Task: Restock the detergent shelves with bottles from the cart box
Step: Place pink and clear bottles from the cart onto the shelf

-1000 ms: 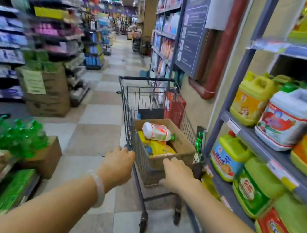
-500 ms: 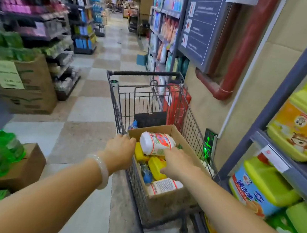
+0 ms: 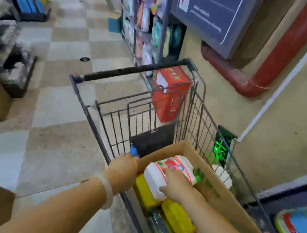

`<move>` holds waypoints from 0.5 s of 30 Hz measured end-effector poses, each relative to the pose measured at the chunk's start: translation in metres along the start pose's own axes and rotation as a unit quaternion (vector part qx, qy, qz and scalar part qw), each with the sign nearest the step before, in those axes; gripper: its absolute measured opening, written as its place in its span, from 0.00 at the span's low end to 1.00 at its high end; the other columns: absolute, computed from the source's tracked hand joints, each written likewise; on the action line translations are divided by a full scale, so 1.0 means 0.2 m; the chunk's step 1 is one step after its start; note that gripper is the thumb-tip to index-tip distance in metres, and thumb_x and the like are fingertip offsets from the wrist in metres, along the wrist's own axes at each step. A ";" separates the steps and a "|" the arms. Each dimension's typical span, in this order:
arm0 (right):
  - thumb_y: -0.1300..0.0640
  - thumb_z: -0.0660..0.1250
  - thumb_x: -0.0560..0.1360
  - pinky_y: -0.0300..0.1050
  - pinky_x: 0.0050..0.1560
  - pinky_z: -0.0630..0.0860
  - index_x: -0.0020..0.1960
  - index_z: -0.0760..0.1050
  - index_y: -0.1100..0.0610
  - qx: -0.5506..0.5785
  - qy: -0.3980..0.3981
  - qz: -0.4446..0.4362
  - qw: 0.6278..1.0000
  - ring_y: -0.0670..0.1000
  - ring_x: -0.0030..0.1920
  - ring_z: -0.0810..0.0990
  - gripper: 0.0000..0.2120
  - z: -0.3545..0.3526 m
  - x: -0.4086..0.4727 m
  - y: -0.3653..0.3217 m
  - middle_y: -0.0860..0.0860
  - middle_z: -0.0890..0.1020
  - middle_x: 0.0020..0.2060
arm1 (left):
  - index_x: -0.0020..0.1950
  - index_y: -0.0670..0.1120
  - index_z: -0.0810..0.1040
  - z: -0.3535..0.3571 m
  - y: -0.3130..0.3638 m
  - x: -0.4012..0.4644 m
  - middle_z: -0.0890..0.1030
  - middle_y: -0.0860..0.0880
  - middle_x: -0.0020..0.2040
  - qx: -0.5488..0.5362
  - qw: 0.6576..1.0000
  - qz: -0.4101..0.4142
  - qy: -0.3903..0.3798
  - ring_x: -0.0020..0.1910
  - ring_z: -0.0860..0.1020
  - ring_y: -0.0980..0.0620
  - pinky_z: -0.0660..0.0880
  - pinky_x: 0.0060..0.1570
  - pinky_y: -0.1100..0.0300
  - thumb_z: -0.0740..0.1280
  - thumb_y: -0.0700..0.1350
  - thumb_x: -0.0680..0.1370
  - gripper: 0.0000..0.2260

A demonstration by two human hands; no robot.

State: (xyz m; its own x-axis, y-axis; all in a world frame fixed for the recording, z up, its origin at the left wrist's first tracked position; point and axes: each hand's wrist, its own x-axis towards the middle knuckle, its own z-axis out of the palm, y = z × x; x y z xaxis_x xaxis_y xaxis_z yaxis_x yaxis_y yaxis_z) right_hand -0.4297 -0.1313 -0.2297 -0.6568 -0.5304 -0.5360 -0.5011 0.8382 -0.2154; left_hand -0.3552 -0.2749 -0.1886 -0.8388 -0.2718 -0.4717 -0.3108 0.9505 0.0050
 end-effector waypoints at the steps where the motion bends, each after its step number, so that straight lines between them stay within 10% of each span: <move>1: 0.53 0.65 0.76 0.49 0.63 0.71 0.66 0.70 0.61 -0.005 -0.012 -0.002 1.000 0.59 0.63 0.74 0.21 0.00 0.08 -0.04 0.59 0.75 0.63 | 0.66 0.45 0.69 0.00 -0.04 0.08 0.72 0.43 0.63 -0.003 1.000 0.002 -0.007 0.63 0.71 0.43 0.71 0.58 0.51 0.62 0.42 0.77 0.17; 15: 0.48 0.67 0.74 0.50 0.66 0.68 0.71 0.64 0.57 0.143 0.029 0.019 0.989 0.56 0.66 0.71 0.30 0.22 0.93 -0.33 0.56 0.72 0.66 | 0.69 0.45 0.67 0.11 -0.29 0.70 0.71 0.45 0.66 0.012 0.988 -0.049 -0.143 0.66 0.70 0.45 0.69 0.62 0.53 0.61 0.48 0.79 0.19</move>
State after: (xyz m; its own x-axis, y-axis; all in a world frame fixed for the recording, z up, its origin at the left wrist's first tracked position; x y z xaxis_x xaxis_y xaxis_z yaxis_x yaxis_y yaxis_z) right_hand -0.4944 -0.2796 -0.3513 -0.7083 -0.4966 -0.5017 -0.3010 0.8553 -0.4217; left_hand -0.4446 -0.3638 -0.2748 -0.6437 -0.3129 -0.6984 -0.3718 0.9255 -0.0720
